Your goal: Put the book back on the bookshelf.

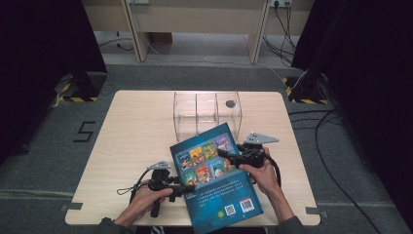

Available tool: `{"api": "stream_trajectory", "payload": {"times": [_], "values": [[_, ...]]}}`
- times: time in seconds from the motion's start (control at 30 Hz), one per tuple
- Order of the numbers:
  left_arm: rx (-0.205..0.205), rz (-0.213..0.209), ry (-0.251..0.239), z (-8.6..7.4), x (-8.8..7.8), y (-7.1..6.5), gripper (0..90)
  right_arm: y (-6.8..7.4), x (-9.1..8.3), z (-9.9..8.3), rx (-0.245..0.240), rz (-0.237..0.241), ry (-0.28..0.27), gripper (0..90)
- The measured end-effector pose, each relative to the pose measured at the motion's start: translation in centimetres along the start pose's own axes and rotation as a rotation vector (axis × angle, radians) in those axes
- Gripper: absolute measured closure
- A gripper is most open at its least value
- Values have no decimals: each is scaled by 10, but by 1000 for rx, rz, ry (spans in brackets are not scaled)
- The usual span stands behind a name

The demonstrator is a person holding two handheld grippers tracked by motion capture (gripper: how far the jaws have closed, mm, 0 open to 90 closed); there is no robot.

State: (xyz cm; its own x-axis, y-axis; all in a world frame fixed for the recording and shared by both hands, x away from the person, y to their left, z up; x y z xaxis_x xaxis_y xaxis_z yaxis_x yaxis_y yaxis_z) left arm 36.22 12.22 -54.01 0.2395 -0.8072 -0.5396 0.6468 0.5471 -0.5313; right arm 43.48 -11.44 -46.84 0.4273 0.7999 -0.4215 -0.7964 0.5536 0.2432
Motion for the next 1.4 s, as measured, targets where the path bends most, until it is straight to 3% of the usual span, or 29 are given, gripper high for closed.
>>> {"api": "stream_trajectory", "payload": {"times": [0.27,0.37,0.43,0.53,0.67,0.7,0.77,0.9,0.97,1.07,1.2,1.27,1.3,1.37,1.4], "values": [[-7,-27,-5,0,-1,-1,309,1,0,1,-9,11,-16,530],[-21,-54,-90,9,-10,1,416,-1,-5,3,10,16,-50,527],[8,-44,-95,12,-13,0,450,-3,-8,4,40,26,-67,527],[11,-40,-88,12,-15,-1,469,-4,-8,2,61,38,-59,526],[66,-16,-88,15,-22,-3,503,-8,-8,-2,108,74,-53,514],[127,-1,-108,20,-27,-8,522,-9,-8,-3,125,81,-48,489],[185,27,-120,25,-31,-13,533,-12,-9,-3,148,85,-46,470],[224,27,-136,30,-37,-16,567,-12,-13,1,150,109,-76,469],[272,39,-143,34,-42,-21,576,-13,-13,2,154,120,-81,460],[284,40,-145,36,-44,-21,592,-12,-15,3,138,129,-85,448],[304,59,-152,37,-45,-23,596,-12,-16,0,122,145,-44,427],[305,71,-161,37,-46,-22,596,-12,-15,-17,101,190,26,433],[307,74,-161,37,-47,-21,596,-12,-15,-17,101,190,26,432],[322,92,-169,39,-51,-20,597,-9,-16,-31,57,222,96,450],[330,96,-168,40,-52,-21,597,-8,-18,-35,43,235,104,463]]}}
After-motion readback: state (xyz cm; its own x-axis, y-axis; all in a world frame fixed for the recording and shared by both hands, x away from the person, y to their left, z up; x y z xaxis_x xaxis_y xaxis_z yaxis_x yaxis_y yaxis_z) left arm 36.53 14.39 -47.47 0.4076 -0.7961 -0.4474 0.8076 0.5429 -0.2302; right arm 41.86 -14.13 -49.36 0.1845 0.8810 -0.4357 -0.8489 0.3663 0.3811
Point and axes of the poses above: each handheld gripper's, and its own axes: x roughly forward along the jaws, z roughly out of its top, y roughly to its left, the point moved 5 cm from there along x, roughly forward along the jaws, and after that the axes turned 5 degrees about y, right-handed, at the moved point
